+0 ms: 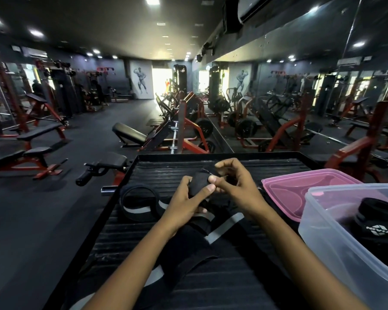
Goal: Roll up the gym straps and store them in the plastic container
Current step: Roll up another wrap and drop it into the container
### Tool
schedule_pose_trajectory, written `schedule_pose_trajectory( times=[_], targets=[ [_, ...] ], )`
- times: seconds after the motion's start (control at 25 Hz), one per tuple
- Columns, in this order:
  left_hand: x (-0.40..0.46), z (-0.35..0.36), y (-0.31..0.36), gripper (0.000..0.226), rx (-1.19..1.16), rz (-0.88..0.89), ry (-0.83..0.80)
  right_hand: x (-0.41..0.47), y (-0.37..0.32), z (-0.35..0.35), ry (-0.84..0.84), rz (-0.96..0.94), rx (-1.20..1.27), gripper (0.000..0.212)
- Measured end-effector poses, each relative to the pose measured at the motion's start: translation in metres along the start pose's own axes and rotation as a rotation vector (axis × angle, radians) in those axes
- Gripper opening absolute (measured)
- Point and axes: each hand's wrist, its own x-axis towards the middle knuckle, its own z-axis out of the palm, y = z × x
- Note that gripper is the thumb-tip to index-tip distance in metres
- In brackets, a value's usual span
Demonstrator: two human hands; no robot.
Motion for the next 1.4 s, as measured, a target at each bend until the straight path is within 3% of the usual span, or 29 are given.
schedule_pose_trajectory(
  times=[0.08,0.16,0.2,0.28,0.4,0.56,0.64,0.72,0.76,0.84,0.96,1.16,1.32,1.4],
  targets=[
    [0.002,-0.005,-0.002,0.023,0.022,0.04,0.05,0.004,0.002,-0.012,0.144,-0.034,-0.175,0.009],
    [0.003,-0.008,-0.003,0.021,-0.018,0.038,0.074,0.009,0.015,-0.035,0.26,0.005,-0.767,0.022],
    [0.004,-0.008,-0.003,0.022,-0.032,0.037,0.082,0.01,0.024,-0.045,0.234,0.1,-1.019,0.035],
    [0.005,-0.006,-0.004,0.023,-0.038,0.051,0.103,0.007,0.04,-0.056,0.106,0.31,-1.206,0.05],
    [0.006,-0.006,-0.005,0.022,-0.05,0.07,0.13,0.003,0.052,-0.061,0.052,0.333,-1.099,0.046],
    [0.006,-0.006,-0.004,0.029,-0.046,0.039,0.191,0.0,0.051,-0.064,0.21,0.248,-0.875,0.029],
    [0.008,-0.005,-0.007,0.032,-0.053,0.009,0.253,0.0,0.045,-0.056,0.364,0.297,-0.482,0.019],
    [0.009,-0.007,-0.009,0.035,-0.053,-0.02,0.289,0.003,0.031,-0.041,0.437,0.329,0.085,0.01],
    [0.009,-0.009,-0.009,0.036,-0.056,-0.027,0.29,0.004,0.024,-0.034,0.401,0.327,0.309,0.009],
    [0.008,-0.008,-0.006,0.034,-0.064,-0.033,0.274,0.001,0.015,-0.022,0.276,0.308,0.515,0.015],
    [0.005,-0.001,-0.004,0.036,-0.092,-0.026,0.227,-0.004,0.013,-0.006,0.182,0.287,0.481,0.037],
    [0.002,-0.001,-0.002,0.024,-0.161,-0.051,0.131,-0.015,0.012,-0.003,0.206,0.285,0.46,0.046],
    [0.0,0.003,-0.001,0.039,-0.117,-0.017,0.036,-0.031,0.006,-0.001,0.239,0.282,0.418,0.014],
    [0.002,0.005,-0.006,0.05,-0.106,-0.009,-0.004,-0.039,0.007,0.004,0.301,0.267,0.407,0.016]
  ],
)
